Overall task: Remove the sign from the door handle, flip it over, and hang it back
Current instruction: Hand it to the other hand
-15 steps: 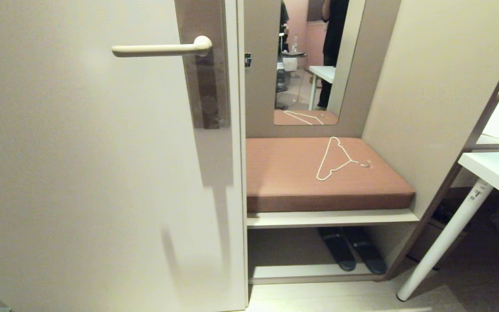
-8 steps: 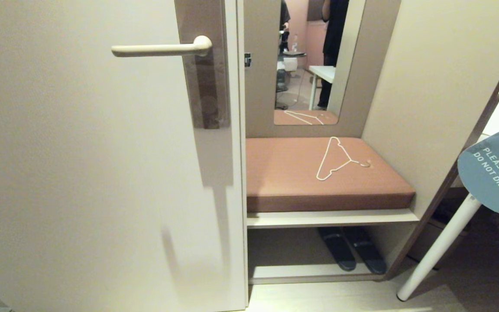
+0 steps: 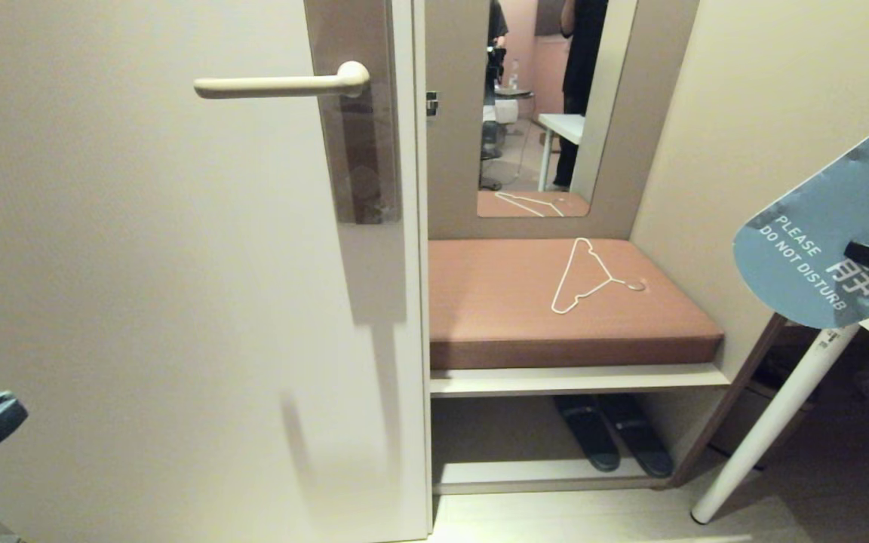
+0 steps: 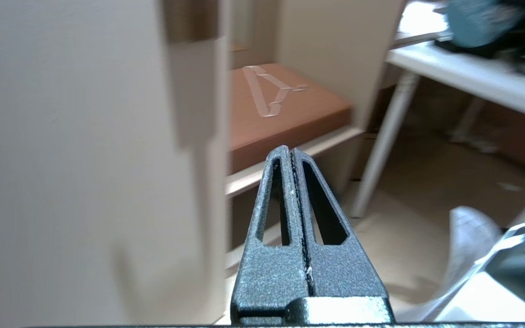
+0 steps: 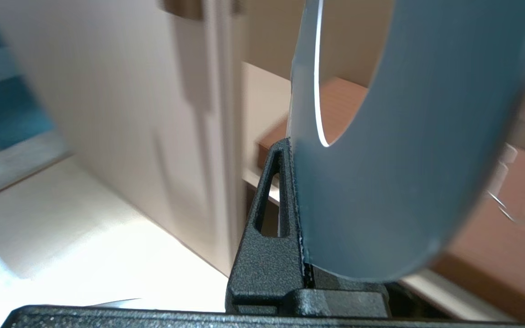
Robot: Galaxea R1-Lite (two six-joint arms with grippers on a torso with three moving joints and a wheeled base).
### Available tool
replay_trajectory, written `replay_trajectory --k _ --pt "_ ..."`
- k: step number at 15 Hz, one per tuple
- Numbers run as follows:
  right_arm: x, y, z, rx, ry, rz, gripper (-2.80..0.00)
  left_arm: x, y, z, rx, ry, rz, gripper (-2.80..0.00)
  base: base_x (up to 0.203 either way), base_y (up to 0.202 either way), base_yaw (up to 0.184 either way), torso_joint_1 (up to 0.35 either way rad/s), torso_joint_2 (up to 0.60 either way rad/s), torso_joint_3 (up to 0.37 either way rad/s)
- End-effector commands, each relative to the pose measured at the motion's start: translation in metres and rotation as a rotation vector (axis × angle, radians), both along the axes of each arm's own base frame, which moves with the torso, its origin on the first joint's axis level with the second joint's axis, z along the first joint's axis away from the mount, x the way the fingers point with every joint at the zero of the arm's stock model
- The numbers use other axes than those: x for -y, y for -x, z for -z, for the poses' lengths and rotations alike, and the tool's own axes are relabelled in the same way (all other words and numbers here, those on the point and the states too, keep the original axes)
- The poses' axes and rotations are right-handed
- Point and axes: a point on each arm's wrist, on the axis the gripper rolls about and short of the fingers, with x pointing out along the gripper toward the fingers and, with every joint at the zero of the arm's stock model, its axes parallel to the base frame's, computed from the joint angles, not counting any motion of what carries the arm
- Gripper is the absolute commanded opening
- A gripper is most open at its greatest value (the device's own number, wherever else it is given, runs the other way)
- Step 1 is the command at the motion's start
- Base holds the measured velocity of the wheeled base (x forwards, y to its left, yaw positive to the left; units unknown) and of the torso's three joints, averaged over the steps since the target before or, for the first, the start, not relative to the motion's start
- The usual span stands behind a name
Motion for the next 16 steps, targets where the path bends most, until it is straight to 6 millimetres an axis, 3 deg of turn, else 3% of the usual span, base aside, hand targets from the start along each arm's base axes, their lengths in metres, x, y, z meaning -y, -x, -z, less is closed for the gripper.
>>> replay_trajectory --k 1,6,9,13,16 --pt "-0.001 -0.012 -0.002 -0.018 -0.003 -0.044 -2.8 0.015 -0.022 -0.008 -0.061 -0.021 0.058 -2.8 0.0 0.0 0.0 0.0 0.0 0.0" --pt "-0.012 -0.03 -0.015 -0.029 -0.032 -0.184 -2.8 0.034 -0.043 -0.022 -0.093 -0.023 0.269 -2.8 0.0 0.0 0.0 0.0 0.0 0.0" --pt "-0.029 -0.034 -0.024 -0.073 -0.089 -0.279 -2.8 0.048 -0.065 -0.022 -0.108 -0.029 0.328 -2.8 0.0 0.0 0.0 0.0 0.0 0.0" --pt "-0.048 -0.056 -0.021 -0.137 -0.1 -0.355 -2.8 0.067 -0.094 -0.02 -0.116 -0.031 0.394 -2.8 0.0 0.0 0.0 0.0 0.0 0.0" --pt "-0.068 -0.071 -0.026 -0.154 -0.104 -0.455 -2.8 0.076 -0.106 -0.019 -0.127 -0.034 0.454 -2.8 0.0 0.0 0.0 0.0 0.0 0.0"
